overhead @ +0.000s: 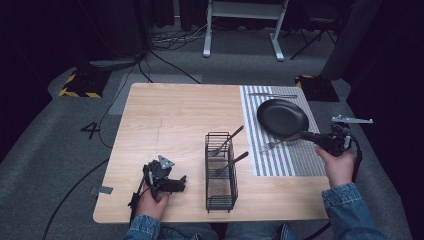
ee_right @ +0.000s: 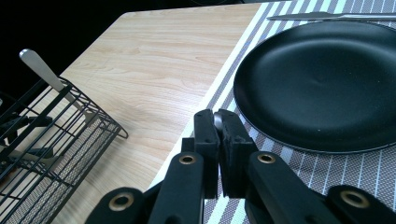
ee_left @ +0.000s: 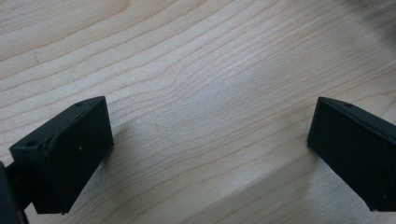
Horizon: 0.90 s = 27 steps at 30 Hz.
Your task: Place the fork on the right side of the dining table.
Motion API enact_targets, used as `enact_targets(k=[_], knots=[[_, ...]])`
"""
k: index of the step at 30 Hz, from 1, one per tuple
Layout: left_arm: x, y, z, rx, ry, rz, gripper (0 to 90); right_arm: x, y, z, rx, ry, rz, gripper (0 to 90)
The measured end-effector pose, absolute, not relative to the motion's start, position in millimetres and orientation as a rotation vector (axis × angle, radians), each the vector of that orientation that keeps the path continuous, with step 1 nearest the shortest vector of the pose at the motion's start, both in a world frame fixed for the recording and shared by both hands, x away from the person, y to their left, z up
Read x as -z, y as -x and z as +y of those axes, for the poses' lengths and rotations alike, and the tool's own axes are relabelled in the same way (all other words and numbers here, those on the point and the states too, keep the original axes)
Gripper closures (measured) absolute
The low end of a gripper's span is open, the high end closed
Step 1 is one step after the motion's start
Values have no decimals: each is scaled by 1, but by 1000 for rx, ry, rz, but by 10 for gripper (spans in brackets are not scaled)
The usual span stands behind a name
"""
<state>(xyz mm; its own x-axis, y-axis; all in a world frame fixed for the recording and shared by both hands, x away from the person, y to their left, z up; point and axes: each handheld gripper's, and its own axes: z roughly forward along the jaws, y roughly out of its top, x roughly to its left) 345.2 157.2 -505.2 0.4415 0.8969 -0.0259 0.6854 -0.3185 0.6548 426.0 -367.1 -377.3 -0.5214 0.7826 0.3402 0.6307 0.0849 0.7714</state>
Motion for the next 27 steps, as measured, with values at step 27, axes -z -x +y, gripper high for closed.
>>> enact_targets(k=[27], knots=[[505,-345,157,-463,-2099,1322,2,384,-449,-377,-1285,-1563,2202,802]])
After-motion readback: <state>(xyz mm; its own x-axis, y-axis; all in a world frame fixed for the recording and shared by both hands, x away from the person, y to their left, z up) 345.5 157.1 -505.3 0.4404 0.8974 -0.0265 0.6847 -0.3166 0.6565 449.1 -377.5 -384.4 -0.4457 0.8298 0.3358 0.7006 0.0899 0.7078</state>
